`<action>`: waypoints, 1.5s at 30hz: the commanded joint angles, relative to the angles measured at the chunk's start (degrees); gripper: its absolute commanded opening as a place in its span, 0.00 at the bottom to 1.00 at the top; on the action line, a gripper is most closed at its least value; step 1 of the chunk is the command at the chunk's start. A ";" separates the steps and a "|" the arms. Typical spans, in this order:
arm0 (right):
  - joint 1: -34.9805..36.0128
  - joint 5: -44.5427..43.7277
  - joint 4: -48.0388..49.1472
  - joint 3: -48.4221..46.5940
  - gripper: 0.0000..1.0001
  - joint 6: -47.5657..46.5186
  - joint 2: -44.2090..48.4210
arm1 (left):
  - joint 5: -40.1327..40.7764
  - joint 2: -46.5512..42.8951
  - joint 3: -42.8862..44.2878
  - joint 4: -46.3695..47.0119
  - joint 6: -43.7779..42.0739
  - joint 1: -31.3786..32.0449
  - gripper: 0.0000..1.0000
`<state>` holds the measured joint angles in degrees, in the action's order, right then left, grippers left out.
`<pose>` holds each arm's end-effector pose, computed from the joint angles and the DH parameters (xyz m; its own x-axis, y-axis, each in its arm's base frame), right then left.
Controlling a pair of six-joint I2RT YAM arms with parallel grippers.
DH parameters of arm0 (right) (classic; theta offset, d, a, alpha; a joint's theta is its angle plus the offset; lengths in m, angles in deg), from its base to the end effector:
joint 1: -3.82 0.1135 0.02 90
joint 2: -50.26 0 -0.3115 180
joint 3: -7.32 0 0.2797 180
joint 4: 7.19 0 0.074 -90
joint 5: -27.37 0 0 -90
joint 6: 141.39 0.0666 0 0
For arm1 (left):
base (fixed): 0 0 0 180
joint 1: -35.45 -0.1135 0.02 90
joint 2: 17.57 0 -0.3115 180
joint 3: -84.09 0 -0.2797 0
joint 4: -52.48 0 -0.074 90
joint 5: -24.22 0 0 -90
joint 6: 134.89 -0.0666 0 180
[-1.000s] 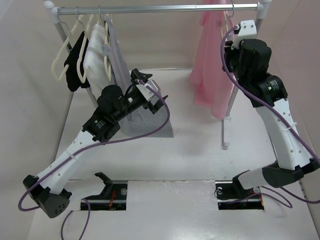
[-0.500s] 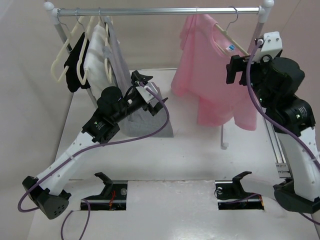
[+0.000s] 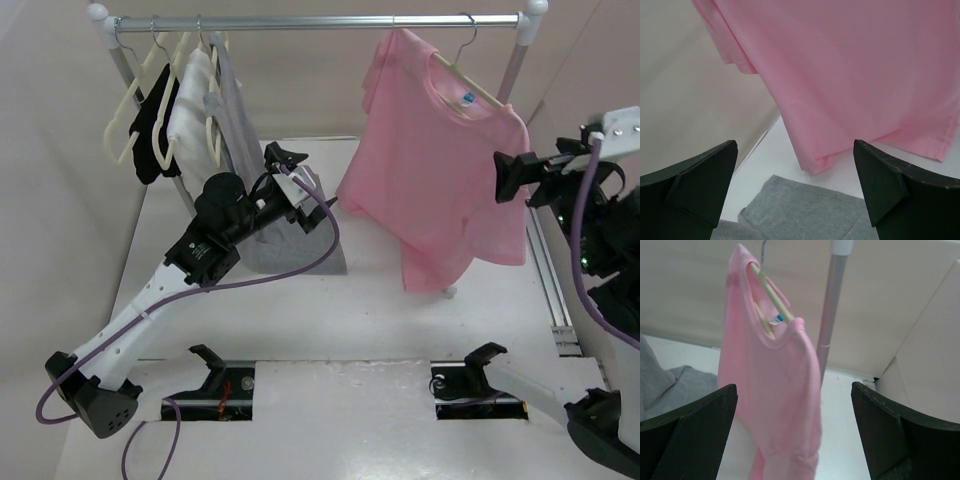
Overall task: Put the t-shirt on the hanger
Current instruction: Hang the hanger with tshirt onto the clothesline
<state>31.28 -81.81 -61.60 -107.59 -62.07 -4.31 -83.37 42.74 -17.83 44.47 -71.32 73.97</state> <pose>0.1112 0.0332 0.6245 0.1171 -0.1364 -0.9837 -0.1261 0.9805 -0.1510 0.1968 -0.1824 0.4928 0.4867 0.1549 -0.8597 0.6812 0.5488 0.4845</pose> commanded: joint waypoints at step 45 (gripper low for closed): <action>2.16 -39.36 -19.59 46.18 1.00 38.88 40.32 | 27.96 -16.63 -53.21 21.72 28.19 -12.60 1.00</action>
<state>32.83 -119.89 -79.46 -60.18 -26.86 34.64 -54.80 27.25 -70.77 62.99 -44.20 61.91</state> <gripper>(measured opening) 0.995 0.997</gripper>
